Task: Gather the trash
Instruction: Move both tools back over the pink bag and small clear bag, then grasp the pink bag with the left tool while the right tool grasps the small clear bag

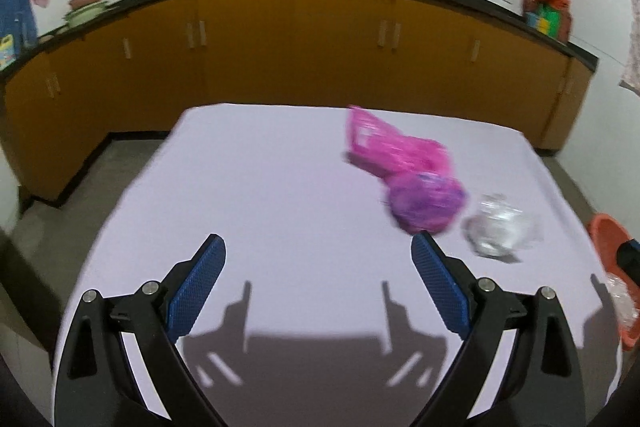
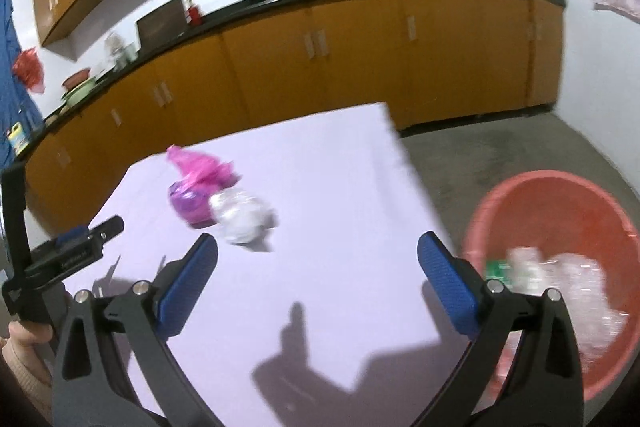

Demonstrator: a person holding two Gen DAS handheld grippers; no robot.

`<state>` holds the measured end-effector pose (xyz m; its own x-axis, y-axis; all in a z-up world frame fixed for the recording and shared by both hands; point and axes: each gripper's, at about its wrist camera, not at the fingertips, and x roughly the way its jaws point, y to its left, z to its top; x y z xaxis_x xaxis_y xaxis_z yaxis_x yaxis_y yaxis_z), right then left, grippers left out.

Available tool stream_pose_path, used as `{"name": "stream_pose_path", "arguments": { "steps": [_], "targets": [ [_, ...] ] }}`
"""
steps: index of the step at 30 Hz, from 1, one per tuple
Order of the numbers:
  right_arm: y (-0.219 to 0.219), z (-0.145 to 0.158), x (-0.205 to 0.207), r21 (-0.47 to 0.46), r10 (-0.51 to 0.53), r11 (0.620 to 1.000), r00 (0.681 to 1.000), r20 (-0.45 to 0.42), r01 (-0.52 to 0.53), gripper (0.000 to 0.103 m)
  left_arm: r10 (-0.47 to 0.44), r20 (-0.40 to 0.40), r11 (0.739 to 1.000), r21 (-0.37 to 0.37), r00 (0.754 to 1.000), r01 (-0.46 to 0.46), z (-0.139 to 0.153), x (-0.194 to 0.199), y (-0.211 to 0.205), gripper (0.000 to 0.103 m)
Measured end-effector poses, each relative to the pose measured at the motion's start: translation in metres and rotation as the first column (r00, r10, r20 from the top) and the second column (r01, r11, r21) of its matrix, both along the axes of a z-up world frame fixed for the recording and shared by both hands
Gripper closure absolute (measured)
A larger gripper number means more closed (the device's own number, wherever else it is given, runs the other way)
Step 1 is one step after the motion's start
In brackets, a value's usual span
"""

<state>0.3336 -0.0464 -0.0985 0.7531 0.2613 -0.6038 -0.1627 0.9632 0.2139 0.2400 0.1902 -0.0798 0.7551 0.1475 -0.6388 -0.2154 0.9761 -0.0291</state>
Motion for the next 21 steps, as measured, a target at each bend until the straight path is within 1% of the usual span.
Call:
{"name": "stream_pose_path", "arguments": {
  "steps": [3,5,7,9,11,13,15,17,19,21],
  "targets": [
    [0.028,-0.011,0.019,0.022,0.033,0.999,0.998,-0.046,-0.032,0.008,0.026,0.023,1.0,0.008,0.999,-0.026,0.001,-0.002,0.02,0.006],
    [0.045,-0.017,0.03,0.02,0.048,0.999,0.997,-0.066,-0.047,0.008,0.054,0.032,0.998,0.022,0.998,-0.055,-0.001,-0.003,0.033,0.004],
    [0.063,-0.023,0.044,-0.011,0.062,0.998,0.995,-0.079,-0.063,0.008,0.078,0.033,0.997,0.022,0.996,-0.079,-0.003,-0.005,0.045,0.002],
    [0.078,-0.029,0.053,-0.05,0.063,0.996,0.995,-0.078,-0.067,0.008,0.102,0.028,0.995,0.005,0.994,-0.102,-0.006,-0.005,0.057,0.002],
    [0.09,-0.033,0.064,-0.081,0.061,0.994,0.995,-0.08,-0.067,0.008,0.114,0.024,0.993,-0.008,0.993,-0.114,-0.008,-0.006,0.065,0.002],
    [0.095,-0.039,0.073,-0.093,0.059,0.993,0.994,-0.09,-0.067,0.009,0.124,0.019,0.992,-0.016,0.992,-0.123,-0.011,-0.007,0.073,0.002],
    [0.101,-0.046,0.081,-0.109,0.059,0.992,0.993,-0.106,-0.07,0.015,0.125,0.015,0.992,-0.015,0.992,-0.125,-0.013,-0.005,0.076,0.002],
    [0.103,-0.051,0.089,-0.121,0.058,0.99,0.989,-0.132,-0.075,0.024,0.121,0.015,0.993,-0.012,0.993,-0.121,-0.014,-0.003,0.077,0.002],
    [0.104,-0.054,0.095,-0.106,0.061,0.991,0.986,-0.154,-0.078,0.029,0.114,0.015,0.994,-0.005,0.993,-0.114,-0.014,-0.001,0.075,0.002],
    [0.105,-0.054,0.098,-0.106,0.059,0.991,0.987,-0.148,-0.076,0.03,0.098,0.019,0.995,-0.007,0.995,-0.098,-0.013,0.001,0.071,0.002]
  ]
}}
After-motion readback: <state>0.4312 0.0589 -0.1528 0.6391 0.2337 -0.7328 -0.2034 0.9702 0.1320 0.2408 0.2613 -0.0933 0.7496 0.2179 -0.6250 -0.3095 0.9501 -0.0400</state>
